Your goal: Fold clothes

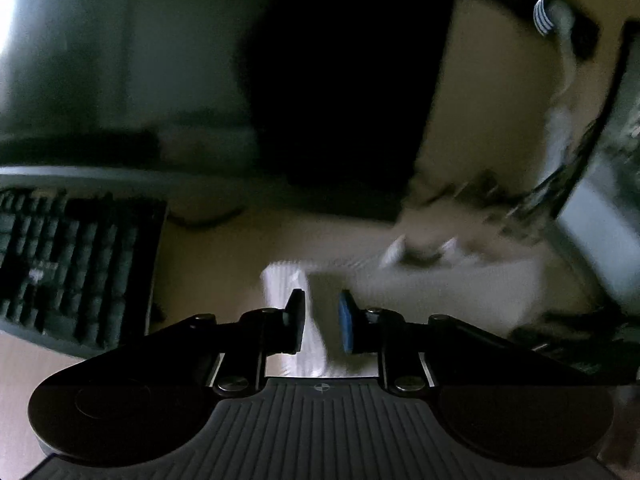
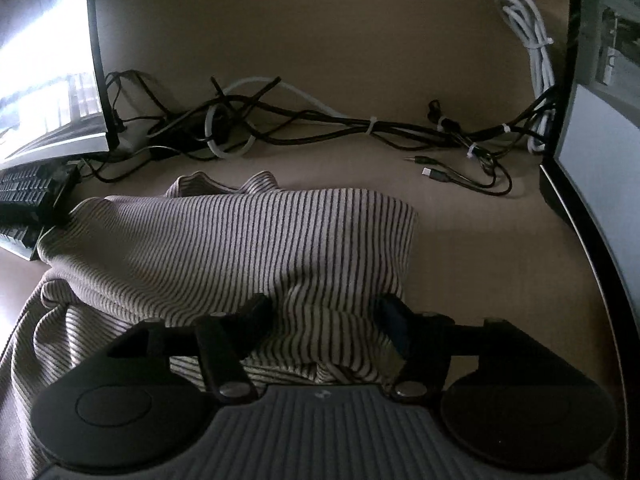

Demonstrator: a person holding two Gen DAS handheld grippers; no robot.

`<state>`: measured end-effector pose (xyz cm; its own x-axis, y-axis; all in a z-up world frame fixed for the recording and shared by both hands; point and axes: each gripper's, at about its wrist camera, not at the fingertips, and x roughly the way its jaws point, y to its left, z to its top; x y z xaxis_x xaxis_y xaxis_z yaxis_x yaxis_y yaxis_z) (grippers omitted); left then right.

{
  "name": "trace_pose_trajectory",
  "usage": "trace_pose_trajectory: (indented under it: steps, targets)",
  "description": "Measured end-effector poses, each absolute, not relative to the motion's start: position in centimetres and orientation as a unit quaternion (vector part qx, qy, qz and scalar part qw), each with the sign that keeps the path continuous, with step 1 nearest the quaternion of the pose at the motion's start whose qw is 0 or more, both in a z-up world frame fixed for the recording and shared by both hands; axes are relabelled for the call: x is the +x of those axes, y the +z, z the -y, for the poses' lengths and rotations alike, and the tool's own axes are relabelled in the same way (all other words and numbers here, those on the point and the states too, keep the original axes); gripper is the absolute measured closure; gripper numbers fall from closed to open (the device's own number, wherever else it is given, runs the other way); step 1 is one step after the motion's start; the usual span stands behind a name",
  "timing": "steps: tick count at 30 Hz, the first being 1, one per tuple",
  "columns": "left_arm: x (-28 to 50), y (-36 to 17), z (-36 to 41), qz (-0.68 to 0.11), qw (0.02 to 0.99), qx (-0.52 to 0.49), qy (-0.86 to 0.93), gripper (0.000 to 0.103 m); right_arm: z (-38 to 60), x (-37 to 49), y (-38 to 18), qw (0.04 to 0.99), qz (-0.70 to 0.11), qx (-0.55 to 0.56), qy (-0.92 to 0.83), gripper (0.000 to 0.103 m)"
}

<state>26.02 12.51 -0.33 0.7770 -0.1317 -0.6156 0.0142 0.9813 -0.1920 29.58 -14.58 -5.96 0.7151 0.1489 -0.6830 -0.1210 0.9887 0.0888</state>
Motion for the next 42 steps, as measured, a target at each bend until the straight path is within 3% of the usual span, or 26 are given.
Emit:
trace_pose_trajectory:
  steps: [3, 7, 9, 12, 19, 21, 23, 25, 29, 35, 42]
  targets:
    - [26.6, -0.2, -11.8, -0.337, 0.932, -0.111, -0.08, 0.083, 14.2, 29.8, -5.8, 0.926, -0.37, 0.015, 0.072, 0.038]
    - [29.1, -4.1, -11.4, -0.412, 0.9, -0.123, -0.077, 0.08, 14.5, 29.9, -3.7, 0.929, -0.361, 0.01, 0.079, 0.039]
    - [29.4, -5.1, -11.9, -0.409, 0.897, -0.145, -0.078, 0.081, 14.5, 30.0, -1.7, 0.938, -0.336, 0.003, 0.089, 0.039]
    - [29.9, -5.5, -12.5, -0.409, 0.893, -0.171, -0.078, 0.08, 14.1, 32.6, 0.4, 0.939, -0.327, 0.01, 0.106, 0.055]
    - [29.7, -4.9, -12.0, -0.409, 0.896, -0.157, -0.073, 0.079, 11.9, 42.1, -3.6, 0.897, -0.418, 0.047, 0.134, 0.055]
    - [29.1, -4.1, -12.2, -0.408, 0.895, -0.166, -0.066, 0.066, 11.2, 42.7, -5.0, 0.895, -0.423, 0.028, 0.14, 0.058]
    - [28.1, -3.1, -12.1, -0.401, 0.899, -0.162, -0.063, 0.038, 10.6, 42.6, -5.3, 0.893, -0.42, 0.02, 0.158, 0.078]
    - [27.3, -2.1, -11.9, -0.393, 0.906, -0.147, -0.056, 0.021, 10.2, 41.9, -4.8, 0.896, -0.413, 0.013, 0.163, 0.089]
    - [26.0, -0.7, -12.5, -0.385, 0.912, -0.136, -0.048, 0.003, 10.2, 39.1, -2.0, 0.907, -0.384, 0.032, 0.171, 0.091]
    - [22.8, 0.5, -17.5, -0.365, 0.908, -0.2, -0.058, 0.0, 11.0, 30.8, 3.0, 0.905, -0.353, 0.077, 0.225, 0.091]
    - [21.9, 2.0, -19.6, -0.36, 0.902, -0.224, -0.084, 0.0, 8.8, 20.6, 0.3, 0.889, -0.392, 0.055, 0.229, 0.091]
